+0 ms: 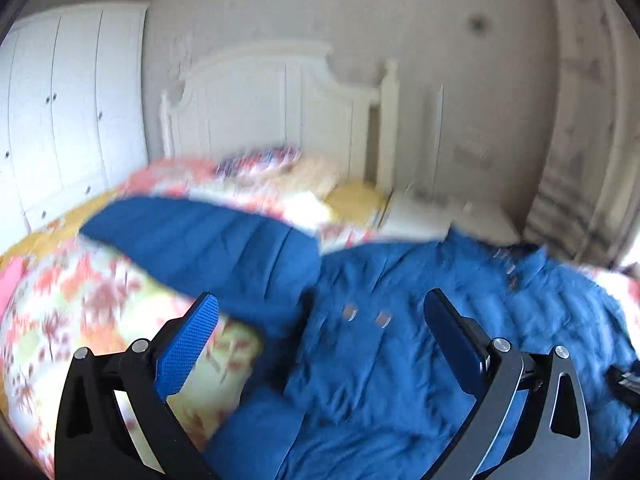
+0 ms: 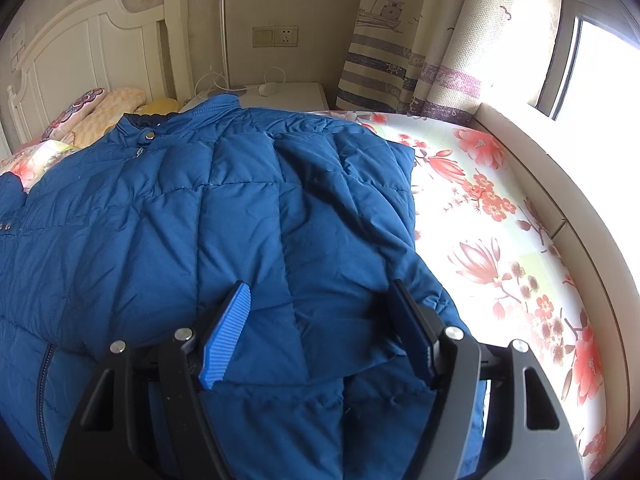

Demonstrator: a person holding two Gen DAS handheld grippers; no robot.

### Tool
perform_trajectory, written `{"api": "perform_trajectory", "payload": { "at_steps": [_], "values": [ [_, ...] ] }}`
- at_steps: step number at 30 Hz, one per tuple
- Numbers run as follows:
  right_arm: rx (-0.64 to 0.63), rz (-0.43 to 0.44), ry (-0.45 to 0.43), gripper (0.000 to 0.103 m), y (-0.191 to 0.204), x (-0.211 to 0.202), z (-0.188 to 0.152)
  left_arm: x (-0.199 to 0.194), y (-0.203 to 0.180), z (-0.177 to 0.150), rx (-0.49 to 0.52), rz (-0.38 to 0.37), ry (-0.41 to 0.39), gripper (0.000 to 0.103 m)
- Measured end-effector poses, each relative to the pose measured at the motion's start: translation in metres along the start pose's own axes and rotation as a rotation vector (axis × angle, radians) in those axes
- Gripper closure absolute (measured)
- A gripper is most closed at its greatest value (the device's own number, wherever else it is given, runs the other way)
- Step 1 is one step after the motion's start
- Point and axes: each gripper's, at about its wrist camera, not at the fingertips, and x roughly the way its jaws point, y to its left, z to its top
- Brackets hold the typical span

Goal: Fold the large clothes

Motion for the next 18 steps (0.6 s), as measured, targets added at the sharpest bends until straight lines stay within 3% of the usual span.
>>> {"api": "perform_trajectory", "payload": {
  "at_steps": [5, 10, 13, 18],
  "values": [
    [-0.001, -0.002, 0.000, 0.032, 0.000, 0.000, 0.001, 0.012, -0.056, -0.004, 0.258, -0.074, 0.027, 0.005],
    [-0.001, -0.002, 0.000, 0.032, 0.000, 0.000, 0.000, 0.057, -0.090, -0.040, 0.417, -0.087, 0.189, 0.005],
    [-0.002, -0.003, -0.001, 0.031, 0.000, 0.000, 0.000, 0.096, -0.094, -0.067, 0.450, -0.103, 0.343, 0.004],
    [-0.009, 0.000, 0.000, 0.021, 0.001, 0.000, 0.001, 0.108, -0.084, -0.064, 0.389, -0.158, 0.382, 0.004]
  ]
}}
